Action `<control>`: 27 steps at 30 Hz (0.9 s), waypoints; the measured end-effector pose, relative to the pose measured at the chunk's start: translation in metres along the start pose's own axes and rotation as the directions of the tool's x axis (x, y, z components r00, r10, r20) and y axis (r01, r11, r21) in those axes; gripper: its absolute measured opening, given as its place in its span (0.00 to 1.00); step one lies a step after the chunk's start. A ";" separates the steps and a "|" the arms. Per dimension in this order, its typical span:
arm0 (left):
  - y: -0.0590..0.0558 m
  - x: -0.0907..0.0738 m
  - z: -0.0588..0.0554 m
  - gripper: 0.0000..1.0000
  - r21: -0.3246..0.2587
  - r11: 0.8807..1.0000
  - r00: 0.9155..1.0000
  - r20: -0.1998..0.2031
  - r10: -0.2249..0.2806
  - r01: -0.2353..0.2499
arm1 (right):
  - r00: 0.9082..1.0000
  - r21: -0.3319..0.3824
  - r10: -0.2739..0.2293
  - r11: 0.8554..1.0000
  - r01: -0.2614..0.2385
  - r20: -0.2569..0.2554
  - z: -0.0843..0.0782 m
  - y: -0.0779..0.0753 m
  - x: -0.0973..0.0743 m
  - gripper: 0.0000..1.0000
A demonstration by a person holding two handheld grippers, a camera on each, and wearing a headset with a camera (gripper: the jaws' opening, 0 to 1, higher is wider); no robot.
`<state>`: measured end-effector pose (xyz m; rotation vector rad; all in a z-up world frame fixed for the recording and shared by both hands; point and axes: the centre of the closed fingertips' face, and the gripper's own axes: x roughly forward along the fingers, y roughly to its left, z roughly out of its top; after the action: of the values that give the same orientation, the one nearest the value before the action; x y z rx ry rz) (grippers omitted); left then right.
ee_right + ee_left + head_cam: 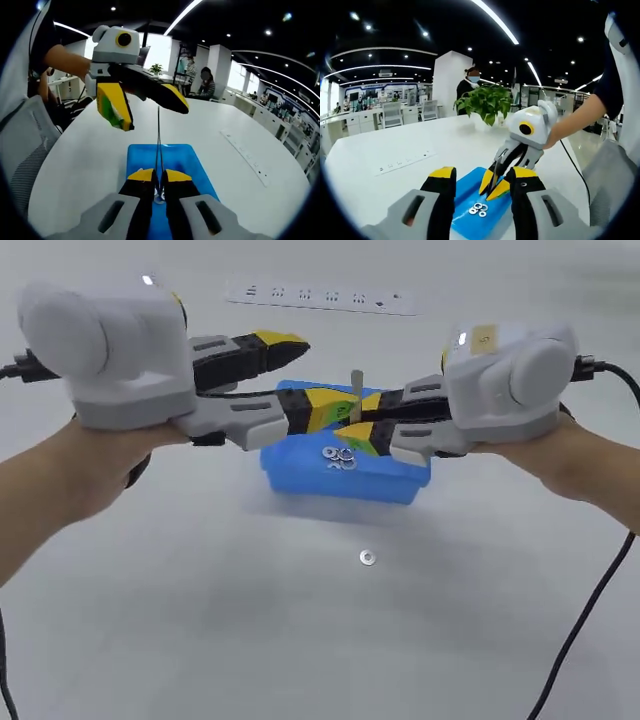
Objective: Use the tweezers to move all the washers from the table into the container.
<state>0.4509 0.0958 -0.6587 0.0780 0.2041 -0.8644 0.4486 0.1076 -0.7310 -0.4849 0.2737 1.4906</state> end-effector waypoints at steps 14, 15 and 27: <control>-0.021 0.010 -0.001 0.23 0.073 0.987 0.989 -0.022 -0.143 0.144 | 0.999 -0.012 0.037 0.999 -0.037 -0.019 -0.005 0.010 -0.001 0.07; -0.023 0.011 -0.001 0.22 0.073 0.985 0.988 -0.023 -0.153 0.154 | 0.999 -0.010 0.039 0.999 -0.040 -0.019 -0.005 0.010 -0.001 0.07; -0.033 0.016 -0.002 0.07 0.173 0.952 0.967 -0.083 -0.240 0.252 | 0.998 -0.002 0.069 0.998 -0.069 -0.014 -0.003 0.016 -0.001 0.08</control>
<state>0.4359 0.0629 -0.6634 0.2545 0.1942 -1.1298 0.4327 0.1053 -0.7352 -0.4921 0.3019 1.5549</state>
